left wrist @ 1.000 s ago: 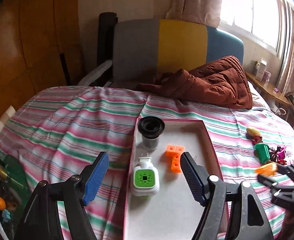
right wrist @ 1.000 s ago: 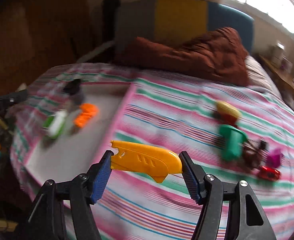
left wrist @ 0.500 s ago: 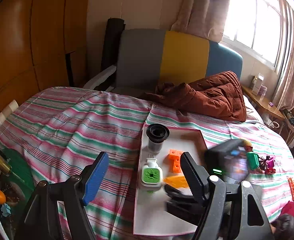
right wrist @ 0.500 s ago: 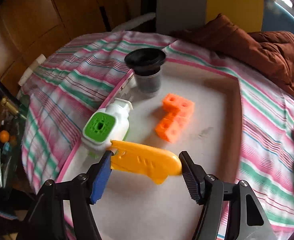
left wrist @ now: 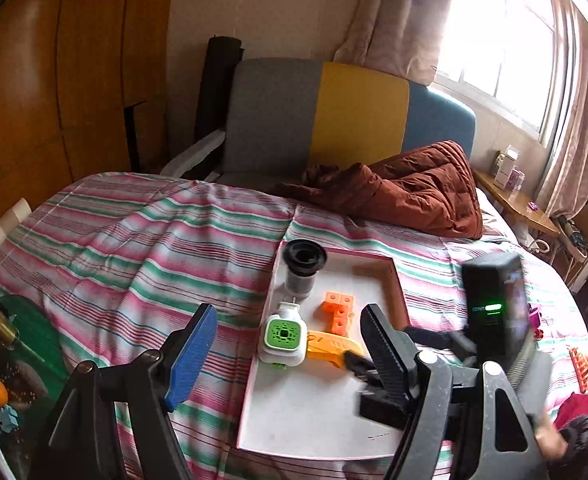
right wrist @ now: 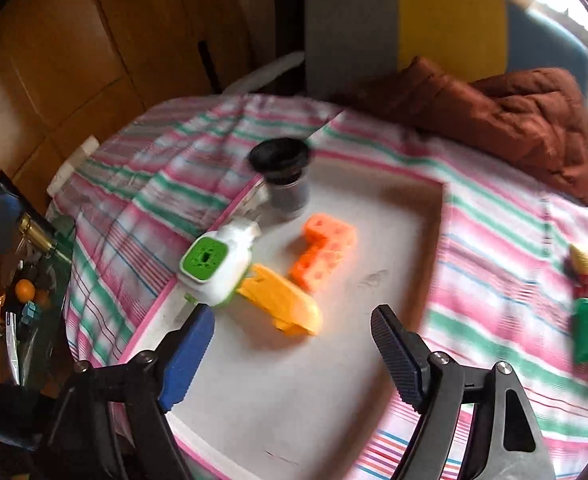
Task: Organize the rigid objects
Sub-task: 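Move both tools back toward the remaining toys, then grasp the green plastic stand by its stem with the left gripper, then lift the green stand with the left gripper while the right gripper grasps the dark brown fluted piece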
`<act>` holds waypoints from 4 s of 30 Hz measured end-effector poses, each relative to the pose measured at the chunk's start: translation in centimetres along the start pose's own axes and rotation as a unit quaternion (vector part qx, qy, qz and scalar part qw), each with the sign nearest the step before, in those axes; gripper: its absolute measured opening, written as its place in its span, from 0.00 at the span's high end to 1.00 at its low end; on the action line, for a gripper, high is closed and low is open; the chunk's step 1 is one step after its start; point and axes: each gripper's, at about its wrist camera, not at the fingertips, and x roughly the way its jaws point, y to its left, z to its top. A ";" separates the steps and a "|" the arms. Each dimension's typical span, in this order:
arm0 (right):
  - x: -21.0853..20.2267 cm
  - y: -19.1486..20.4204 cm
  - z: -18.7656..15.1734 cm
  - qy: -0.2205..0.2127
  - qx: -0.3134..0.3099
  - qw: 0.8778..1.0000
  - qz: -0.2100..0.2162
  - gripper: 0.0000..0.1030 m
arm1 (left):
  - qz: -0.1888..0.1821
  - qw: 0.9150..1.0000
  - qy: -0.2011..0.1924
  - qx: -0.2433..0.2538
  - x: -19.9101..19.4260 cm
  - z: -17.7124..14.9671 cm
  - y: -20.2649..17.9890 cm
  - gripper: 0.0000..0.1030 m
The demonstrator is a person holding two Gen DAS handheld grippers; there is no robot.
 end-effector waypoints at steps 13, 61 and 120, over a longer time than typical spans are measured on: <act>-9.2 -15.4 -5.8 -0.047 0.133 0.983 -0.116 0.21 | -0.040 0.998 0.025 0.041 1.8 -1.8 -6.1 0.27; -17.4 -34.5 -14.7 -0.116 0.400 0.888 -0.197 0.21 | -0.174 0.957 0.182 0.143 15.3 -3.8 -31.0 0.39; -4.7 -32.3 -6.6 -0.040 0.242 0.944 -0.222 0.43 | -0.097 0.979 0.061 0.166 7.0 -3.6 -20.6 0.71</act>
